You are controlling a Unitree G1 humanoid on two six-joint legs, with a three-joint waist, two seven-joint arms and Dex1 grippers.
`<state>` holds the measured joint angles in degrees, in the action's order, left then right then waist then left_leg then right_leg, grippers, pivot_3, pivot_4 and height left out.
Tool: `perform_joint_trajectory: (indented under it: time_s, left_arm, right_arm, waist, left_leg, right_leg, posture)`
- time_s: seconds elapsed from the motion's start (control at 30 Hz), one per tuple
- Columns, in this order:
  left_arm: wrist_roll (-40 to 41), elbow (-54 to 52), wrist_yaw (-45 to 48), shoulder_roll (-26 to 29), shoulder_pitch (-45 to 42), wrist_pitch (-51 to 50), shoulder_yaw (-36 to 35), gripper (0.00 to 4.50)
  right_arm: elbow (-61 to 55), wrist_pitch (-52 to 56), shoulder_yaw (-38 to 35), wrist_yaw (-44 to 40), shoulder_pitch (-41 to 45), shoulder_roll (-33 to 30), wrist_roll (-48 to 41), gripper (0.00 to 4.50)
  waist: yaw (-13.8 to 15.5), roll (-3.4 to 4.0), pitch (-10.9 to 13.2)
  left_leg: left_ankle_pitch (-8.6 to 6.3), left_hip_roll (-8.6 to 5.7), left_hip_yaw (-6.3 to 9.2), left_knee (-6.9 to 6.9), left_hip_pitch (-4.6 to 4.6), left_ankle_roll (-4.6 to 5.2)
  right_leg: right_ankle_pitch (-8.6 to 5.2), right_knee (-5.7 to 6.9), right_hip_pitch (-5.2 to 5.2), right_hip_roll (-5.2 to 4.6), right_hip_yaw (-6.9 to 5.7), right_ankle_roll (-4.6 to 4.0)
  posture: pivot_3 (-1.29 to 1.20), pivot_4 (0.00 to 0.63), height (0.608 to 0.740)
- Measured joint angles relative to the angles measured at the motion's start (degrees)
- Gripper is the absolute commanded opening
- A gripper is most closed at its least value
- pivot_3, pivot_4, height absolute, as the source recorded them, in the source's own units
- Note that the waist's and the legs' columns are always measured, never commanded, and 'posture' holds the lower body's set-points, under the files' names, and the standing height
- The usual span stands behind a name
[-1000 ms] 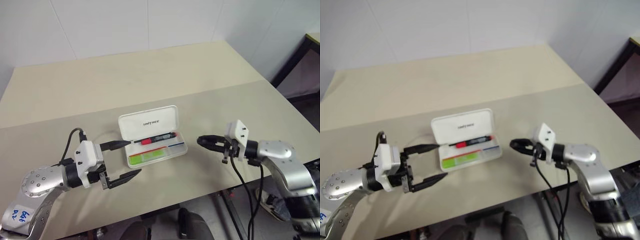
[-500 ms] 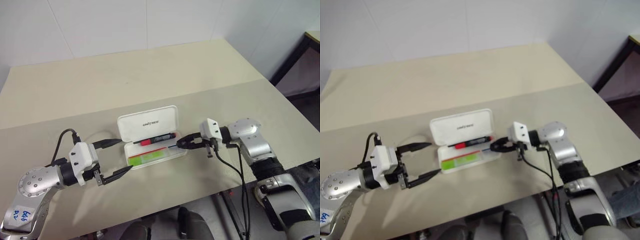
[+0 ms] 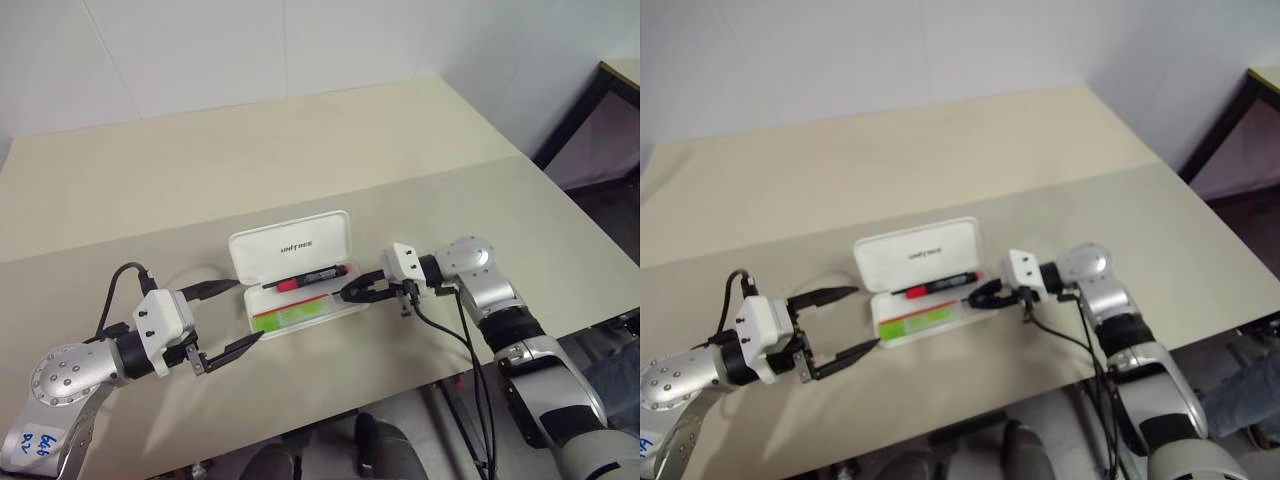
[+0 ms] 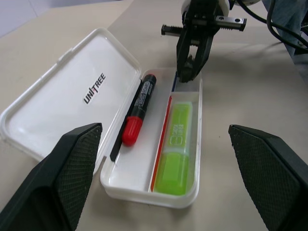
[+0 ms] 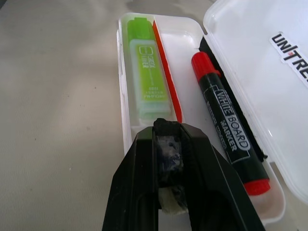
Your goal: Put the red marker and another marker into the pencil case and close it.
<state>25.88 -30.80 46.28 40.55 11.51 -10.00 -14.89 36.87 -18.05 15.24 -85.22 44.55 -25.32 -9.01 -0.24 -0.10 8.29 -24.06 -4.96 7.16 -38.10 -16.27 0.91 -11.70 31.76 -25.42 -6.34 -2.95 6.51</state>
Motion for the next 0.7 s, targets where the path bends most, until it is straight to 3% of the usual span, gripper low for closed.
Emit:
perform_joint_trajectory:
  time_s: [0.33,0.57,0.7]
  left_arm:
    - [-0.4,0.3,-0.3,0.0,-1.0,0.2,0.0,4.50]
    - [-0.8,2.9,0.0,0.0,-3.8,0.9,0.2,4.50]
    - [-1.2,5.5,1.2,0.1,-4.8,1.7,0.3,4.50]
  right_arm:
    - [6.1,-3.7,-0.7,0.4,3.3,2.6,0.5,4.34]
    - [-3.2,4.6,-2.7,0.0,3.3,2.8,-4.4,4.46]
    - [-12.6,13.1,-4.5,0.0,0.2,-0.3,-8.2,4.46]
  waist:
    - [0.0,0.02,0.0]
    - [0.0,0.08,0.0]
    - [0.4,0.09,0.0]
  left_leg:
    - [0.00,0.01,0.00,0.00,0.02,-0.01]
    - [0.00,0.04,0.03,0.00,0.02,-0.01]
    - [-0.01,-0.03,0.13,0.00,-0.04,0.00]
  right_leg:
    - [0.01,0.03,0.00,0.01,-0.01,-0.01]
    - [0.01,0.07,-0.03,0.02,-0.04,-0.02]
    - [0.01,0.10,-0.03,-0.04,-0.07,-0.02]
  posture:
    - [0.00,0.150,0.740]
    - [0.00,0.150,0.740]
    - [0.00,0.150,0.740]
